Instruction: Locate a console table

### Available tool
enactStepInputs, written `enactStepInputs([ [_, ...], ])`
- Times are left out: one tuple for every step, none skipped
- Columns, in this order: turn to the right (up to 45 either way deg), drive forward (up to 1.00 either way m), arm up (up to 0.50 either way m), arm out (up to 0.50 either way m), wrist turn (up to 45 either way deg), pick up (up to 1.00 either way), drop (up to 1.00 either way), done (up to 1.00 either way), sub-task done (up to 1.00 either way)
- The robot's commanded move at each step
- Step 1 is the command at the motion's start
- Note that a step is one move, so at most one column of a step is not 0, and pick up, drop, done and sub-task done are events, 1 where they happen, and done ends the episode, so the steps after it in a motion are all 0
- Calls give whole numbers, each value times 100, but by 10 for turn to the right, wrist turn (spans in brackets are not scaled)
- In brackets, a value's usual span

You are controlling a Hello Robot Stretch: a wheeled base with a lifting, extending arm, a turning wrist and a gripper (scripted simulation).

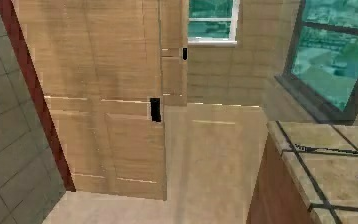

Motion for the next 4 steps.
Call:
enactStepInputs([
  [0,100,0,0,0,0,0,0,0],
  [30,0,0,0,0,0,0,0,0],
  [300,0,0,0,0,0,0,0,0],
  [0,30,0,0,0,0,0,0,0],
])
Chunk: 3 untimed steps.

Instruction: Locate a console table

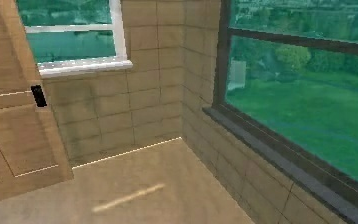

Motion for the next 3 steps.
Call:
enactStepInputs([
  [-180,0,0,0,0,0,0,0,0],
  [0,15,0,0,0,0,0,0,0],
  [-450,0,0,0,0,0,0,0,0],
])
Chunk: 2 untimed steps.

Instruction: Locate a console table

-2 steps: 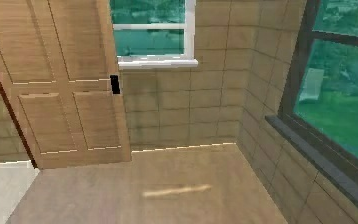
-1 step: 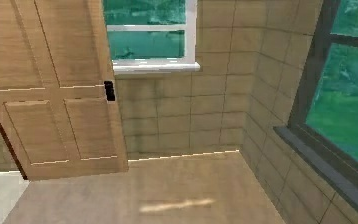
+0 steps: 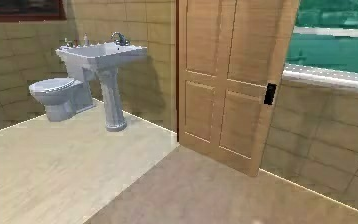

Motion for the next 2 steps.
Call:
enactStepInputs([
  [-300,0,0,0,0,0,0,0,0],
  [0,15,0,0,0,0,0,0,0],
])
